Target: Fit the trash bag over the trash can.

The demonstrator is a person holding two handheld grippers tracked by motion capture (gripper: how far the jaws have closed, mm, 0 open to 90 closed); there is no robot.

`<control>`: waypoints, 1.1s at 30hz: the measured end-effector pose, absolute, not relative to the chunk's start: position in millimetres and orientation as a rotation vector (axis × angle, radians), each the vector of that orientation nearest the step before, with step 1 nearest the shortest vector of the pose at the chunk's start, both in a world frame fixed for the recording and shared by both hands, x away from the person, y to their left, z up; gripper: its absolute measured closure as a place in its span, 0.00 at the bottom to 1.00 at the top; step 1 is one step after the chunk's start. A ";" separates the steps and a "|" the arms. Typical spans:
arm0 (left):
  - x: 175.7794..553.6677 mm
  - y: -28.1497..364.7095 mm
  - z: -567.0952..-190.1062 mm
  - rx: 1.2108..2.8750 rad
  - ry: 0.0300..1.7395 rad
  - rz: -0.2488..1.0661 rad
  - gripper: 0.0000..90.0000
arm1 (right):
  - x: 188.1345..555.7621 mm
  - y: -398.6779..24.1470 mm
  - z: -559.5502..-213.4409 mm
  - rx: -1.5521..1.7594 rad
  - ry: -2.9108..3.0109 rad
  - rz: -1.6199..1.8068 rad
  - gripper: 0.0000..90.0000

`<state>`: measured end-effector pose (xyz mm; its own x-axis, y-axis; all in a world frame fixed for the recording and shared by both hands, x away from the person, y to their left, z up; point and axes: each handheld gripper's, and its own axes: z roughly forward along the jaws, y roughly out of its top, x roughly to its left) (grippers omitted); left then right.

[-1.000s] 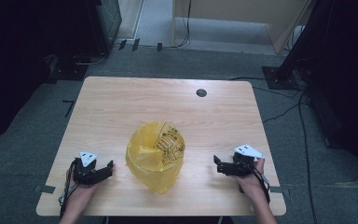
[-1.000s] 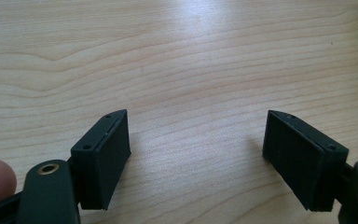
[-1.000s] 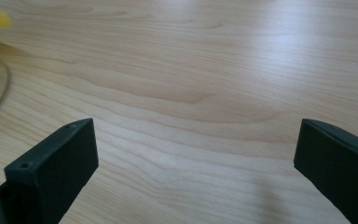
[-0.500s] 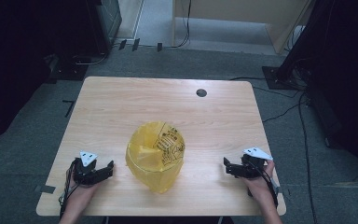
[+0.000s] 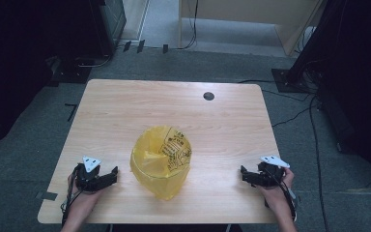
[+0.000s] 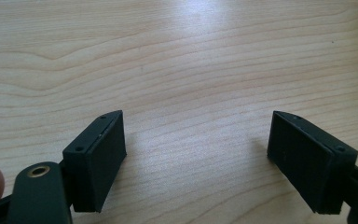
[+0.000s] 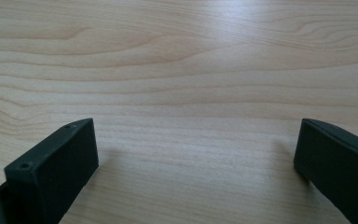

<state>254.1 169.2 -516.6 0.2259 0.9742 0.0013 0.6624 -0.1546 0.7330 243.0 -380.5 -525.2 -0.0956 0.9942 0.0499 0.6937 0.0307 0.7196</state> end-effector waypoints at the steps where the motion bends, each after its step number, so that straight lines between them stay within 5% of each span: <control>1: 254.1 169.2 -516.6 1.893 1.504 0.658 0.21 | 242.4 -381.7 -525.1 1.714 1.837 0.832 0.00; 33: 254.8 169.5 -516.7 1.899 1.493 0.654 0.21 | 225.3 -400.7 -525.8 1.794 1.728 0.742 0.00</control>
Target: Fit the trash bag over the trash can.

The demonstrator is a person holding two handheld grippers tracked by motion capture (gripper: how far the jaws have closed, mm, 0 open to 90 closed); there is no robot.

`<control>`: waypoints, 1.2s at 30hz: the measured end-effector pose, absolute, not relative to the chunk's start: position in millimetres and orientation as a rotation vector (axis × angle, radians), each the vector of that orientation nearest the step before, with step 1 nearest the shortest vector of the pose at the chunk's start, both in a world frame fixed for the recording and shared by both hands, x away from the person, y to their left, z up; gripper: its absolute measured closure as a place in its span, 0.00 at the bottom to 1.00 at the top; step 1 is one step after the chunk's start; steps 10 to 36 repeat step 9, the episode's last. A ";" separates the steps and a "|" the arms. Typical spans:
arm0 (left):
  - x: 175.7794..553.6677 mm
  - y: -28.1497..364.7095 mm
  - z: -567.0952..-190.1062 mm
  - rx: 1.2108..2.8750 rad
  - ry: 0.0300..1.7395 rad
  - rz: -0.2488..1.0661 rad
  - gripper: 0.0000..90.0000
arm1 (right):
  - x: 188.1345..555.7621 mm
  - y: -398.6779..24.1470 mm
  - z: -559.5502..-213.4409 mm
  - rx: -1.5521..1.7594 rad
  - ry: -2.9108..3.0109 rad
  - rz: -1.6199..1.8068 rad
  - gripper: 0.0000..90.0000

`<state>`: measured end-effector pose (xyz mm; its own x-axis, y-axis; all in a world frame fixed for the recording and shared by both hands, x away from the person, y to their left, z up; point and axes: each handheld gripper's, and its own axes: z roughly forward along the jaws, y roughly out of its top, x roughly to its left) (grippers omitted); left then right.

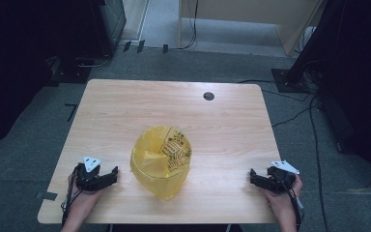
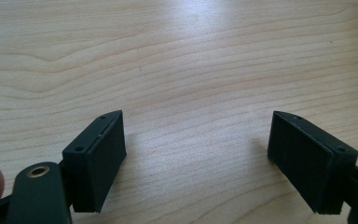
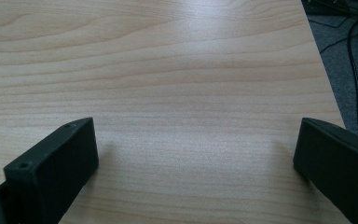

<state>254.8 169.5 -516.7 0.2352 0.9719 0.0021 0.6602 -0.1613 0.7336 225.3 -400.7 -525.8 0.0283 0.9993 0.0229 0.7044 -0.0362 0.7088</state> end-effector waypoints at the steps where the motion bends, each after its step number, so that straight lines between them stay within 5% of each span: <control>1: 254.8 169.6 -516.7 1.900 1.493 0.654 0.21 | 225.3 -400.7 -525.8 1.794 1.727 0.743 0.00; 36: 255.9 169.6 -516.7 1.905 1.487 0.653 0.21 | 225.3 -400.7 -525.8 1.794 1.728 0.742 0.00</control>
